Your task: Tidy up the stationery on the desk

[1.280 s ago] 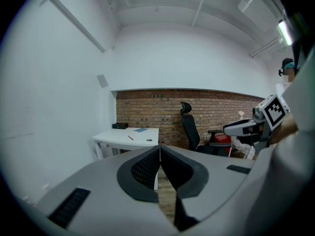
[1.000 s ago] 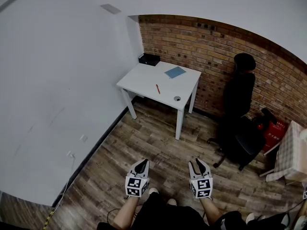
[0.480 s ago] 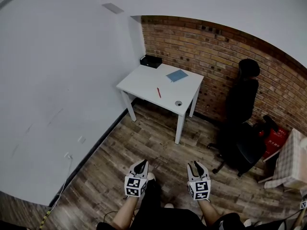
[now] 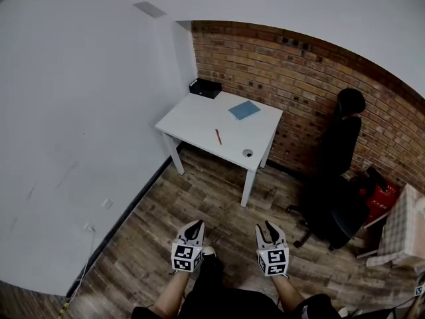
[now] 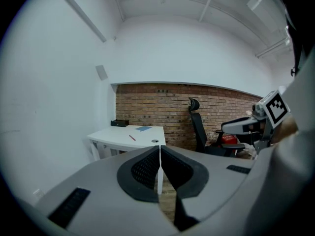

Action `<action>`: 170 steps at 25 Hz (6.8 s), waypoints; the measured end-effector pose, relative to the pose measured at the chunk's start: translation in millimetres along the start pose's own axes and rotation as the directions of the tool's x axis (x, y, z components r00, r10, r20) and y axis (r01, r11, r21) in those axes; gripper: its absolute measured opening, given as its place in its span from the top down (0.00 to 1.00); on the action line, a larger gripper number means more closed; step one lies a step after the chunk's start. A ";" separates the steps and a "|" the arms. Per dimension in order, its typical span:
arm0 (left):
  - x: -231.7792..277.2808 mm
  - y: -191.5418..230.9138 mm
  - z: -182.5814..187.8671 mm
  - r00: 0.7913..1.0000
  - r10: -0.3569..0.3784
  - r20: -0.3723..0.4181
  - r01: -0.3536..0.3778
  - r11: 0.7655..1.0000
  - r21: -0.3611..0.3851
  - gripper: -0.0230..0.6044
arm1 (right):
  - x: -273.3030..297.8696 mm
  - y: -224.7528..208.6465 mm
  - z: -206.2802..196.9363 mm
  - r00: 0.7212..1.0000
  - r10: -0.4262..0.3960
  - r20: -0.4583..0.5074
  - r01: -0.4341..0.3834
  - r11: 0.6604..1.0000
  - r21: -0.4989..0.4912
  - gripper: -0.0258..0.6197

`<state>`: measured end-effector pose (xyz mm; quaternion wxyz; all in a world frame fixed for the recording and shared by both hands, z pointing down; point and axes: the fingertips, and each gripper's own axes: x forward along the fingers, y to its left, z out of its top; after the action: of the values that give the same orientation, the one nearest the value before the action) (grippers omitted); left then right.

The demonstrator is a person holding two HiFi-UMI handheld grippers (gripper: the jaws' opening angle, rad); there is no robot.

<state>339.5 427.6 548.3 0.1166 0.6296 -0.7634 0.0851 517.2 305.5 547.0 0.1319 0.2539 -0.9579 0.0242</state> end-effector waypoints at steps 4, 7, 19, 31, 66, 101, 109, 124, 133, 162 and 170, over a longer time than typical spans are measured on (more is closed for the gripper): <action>32.9 28.6 9.4 1.000 -0.018 -0.004 0.018 1.000 0.000 0.93 | 41.9 -2.1 10.5 1.000 -0.009 -0.009 0.009 1.000 0.003 0.78; 56.9 54.9 17.4 1.000 -0.030 -0.005 0.030 1.000 0.001 0.93 | 77.5 1.4 21.0 1.000 -0.009 -0.019 0.009 1.000 0.003 0.78; 145.7 165.9 42.9 0.998 -0.064 -0.023 0.064 0.998 -0.006 0.93 | 217.0 11.5 61.6 0.999 -0.027 -0.039 0.027 1.000 0.012 0.78; 203.2 243.0 46.1 0.994 -0.092 -0.056 0.091 0.996 -0.019 0.93 | 303.7 7.2 70.1 0.995 -0.069 -0.069 0.072 0.996 0.044 0.78; 445.1 358.4 111.2 0.969 -0.207 -0.134 0.213 0.976 0.034 0.93 | 561.5 -105.9 113.1 0.984 -0.143 -0.105 0.158 0.974 0.161 0.78; 671.2 324.6 153.0 0.834 -0.500 -0.235 0.535 0.837 0.117 0.93 | 670.6 -229.6 116.5 0.923 -0.346 -0.169 0.382 0.876 0.293 0.75; 714.4 319.5 149.8 0.791 -0.551 -0.265 0.593 0.797 0.113 0.82 | 688.0 -244.1 115.5 0.900 -0.391 -0.192 0.433 0.849 0.304 0.75; 815.3 297.5 123.3 0.652 -0.655 -0.383 0.734 0.672 0.099 0.62 | 741.7 -290.0 96.1 0.830 -0.493 -0.260 0.557 0.746 0.366 0.73; 874.5 279.3 103.5 0.594 -0.676 -0.435 0.774 0.628 0.081 0.58 | 769.5 -321.7 63.8 0.791 -0.521 -0.320 0.611 0.669 0.423 0.69; 934.3 251.9 55.1 0.532 -0.617 -0.581 0.755 0.656 -0.005 0.58 | 817.0 -362.0 -9.6 0.759 -0.432 -0.487 0.651 0.517 0.556 0.64; 931.6 256.4 55.5 0.556 -0.607 -0.568 0.729 0.684 -0.017 0.58 | 815.5 -361.7 -12.4 0.773 -0.389 -0.502 0.635 0.484 0.602 0.65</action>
<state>-83.7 -415.4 765.1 0.2756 0.8317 -0.3860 0.2885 16.5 -399.2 767.5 0.1595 0.5547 -0.7062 0.4100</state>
